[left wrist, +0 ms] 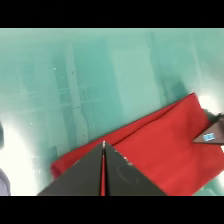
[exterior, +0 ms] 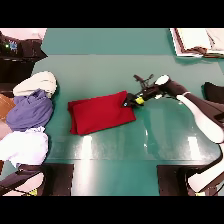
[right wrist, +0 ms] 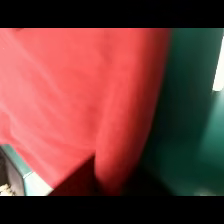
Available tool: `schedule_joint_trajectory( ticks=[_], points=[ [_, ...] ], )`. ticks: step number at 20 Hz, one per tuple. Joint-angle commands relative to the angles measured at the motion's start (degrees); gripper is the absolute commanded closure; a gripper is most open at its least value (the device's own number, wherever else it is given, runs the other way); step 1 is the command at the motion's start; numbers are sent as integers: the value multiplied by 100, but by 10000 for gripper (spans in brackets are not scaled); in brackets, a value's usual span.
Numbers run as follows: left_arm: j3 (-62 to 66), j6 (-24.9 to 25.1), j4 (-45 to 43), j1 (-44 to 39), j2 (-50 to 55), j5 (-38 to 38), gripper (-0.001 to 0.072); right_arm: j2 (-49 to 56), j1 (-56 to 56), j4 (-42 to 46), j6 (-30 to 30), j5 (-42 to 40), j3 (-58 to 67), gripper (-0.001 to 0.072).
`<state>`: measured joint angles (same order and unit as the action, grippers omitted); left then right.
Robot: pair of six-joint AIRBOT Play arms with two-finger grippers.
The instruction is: Fold the shirts.
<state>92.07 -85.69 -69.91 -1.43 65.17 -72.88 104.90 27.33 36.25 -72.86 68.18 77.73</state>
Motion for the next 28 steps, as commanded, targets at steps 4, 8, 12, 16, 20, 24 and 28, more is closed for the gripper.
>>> schedule_joint_trajectory(
  ticks=[4,8,12,16,20,24,28],
  points=[
    [0,20,90,-358,-4,4,680,271,199,-157,197,216,1163,694],
    [0,24,92,-907,-4,-4,680,-422,-918,-136,195,129,1202,694],
    [0,24,94,-1191,-4,-11,680,-1355,-2557,1043,-201,120,1040,694],
    [0,15,138,-1204,-4,-15,680,-2006,-4481,1497,-363,66,1027,695],
    [0,-4,157,-1204,-4,-4,680,-2166,-6059,1432,-363,-52,1038,694],
    [0,-4,203,-1204,-4,-26,680,-2162,-6719,1434,-304,-221,1038,695],
    [0,-2,223,-1204,-4,-116,680,-2164,-6776,1001,-297,-691,1051,695]
  ],
)
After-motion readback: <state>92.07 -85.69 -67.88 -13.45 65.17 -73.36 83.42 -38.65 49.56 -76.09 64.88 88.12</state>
